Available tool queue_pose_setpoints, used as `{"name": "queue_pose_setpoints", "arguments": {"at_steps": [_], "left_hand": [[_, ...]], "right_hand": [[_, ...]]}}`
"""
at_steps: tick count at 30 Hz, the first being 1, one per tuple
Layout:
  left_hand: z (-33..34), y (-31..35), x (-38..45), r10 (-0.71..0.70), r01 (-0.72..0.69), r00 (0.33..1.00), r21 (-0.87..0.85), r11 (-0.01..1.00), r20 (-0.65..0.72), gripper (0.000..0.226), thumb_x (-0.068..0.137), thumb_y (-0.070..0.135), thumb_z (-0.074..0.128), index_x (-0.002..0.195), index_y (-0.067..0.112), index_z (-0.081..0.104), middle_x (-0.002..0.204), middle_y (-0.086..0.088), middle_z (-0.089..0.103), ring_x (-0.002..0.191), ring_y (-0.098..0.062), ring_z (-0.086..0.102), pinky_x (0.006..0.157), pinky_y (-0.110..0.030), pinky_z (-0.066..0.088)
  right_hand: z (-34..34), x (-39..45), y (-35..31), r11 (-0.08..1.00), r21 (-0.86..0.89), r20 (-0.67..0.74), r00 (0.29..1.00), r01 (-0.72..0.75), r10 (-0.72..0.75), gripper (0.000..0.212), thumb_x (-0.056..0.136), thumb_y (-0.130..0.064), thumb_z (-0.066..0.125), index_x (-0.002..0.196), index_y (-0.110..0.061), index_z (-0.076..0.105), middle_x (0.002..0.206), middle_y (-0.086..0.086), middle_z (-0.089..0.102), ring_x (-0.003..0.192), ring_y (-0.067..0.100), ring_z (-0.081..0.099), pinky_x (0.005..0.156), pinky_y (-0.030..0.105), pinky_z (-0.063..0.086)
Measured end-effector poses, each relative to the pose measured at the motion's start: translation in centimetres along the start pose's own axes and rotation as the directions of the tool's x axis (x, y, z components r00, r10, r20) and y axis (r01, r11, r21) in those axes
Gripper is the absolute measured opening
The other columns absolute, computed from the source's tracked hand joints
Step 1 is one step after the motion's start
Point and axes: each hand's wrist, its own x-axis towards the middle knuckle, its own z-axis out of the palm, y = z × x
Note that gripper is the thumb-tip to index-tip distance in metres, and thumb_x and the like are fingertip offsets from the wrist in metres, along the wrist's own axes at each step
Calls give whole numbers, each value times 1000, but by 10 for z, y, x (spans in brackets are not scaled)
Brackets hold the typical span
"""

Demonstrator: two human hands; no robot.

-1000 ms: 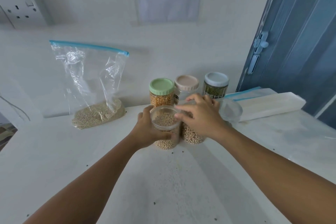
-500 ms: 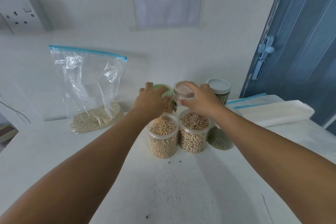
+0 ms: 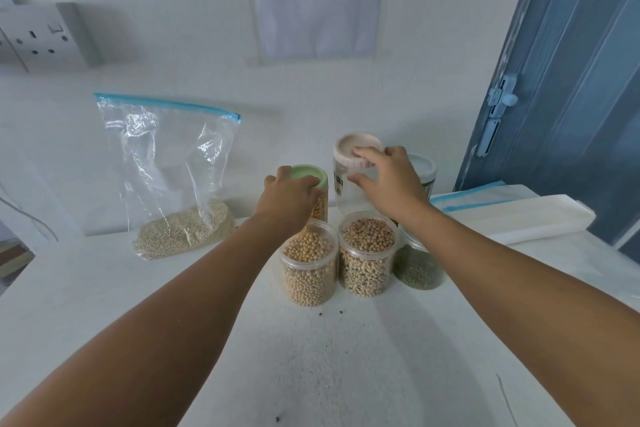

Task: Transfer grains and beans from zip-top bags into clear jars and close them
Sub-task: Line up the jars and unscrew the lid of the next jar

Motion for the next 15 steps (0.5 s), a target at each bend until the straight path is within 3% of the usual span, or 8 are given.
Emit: {"name": "queue_pose_setpoints", "arguments": {"at_steps": [3,6,9,11,15], "left_hand": [[-2,1,0,-63,65,998,-122,990,21,48,110,24,44,157,28,42,161,-2,39,146,-40,30,112,-52,37],[-9,0,-3,-122,131,991,-254,958,51,52,107,51,47,157,36,42,164,-12,29,148,-43,29,119,-55,31],[-16,-10,-12,-86,61,995,-398,915,-44,77,98,61,58,164,40,24,169,-15,22,155,-42,20,124,-59,22],[-27,-18,-23,-66,-12,989,-524,852,-129,94,92,56,71,166,36,16,168,-11,24,156,-35,20,125,-57,23],[-49,-31,-49,-14,-121,979,-634,764,-203,112,82,52,86,165,37,12,169,-1,26,155,-22,26,124,-52,31]], "right_hand": [[-15,-2,-13,999,18,-78,996,37,-35,55,99,-43,67,150,-34,50,144,10,40,119,23,54,93,24,37],[-28,-7,-27,997,34,-149,987,71,-65,55,99,-42,67,150,-34,51,145,10,40,124,23,53,95,20,36],[-38,-12,-42,992,39,-199,974,116,-106,54,98,-41,70,149,-35,53,144,10,42,126,22,53,96,18,36],[-43,-17,-55,987,24,-223,963,162,-152,54,97,-39,71,148,-34,54,143,11,42,128,24,52,100,20,38],[-51,-23,-88,961,-40,-295,916,274,-273,53,95,-37,74,145,-31,58,141,13,43,130,27,51,108,35,48]]}}
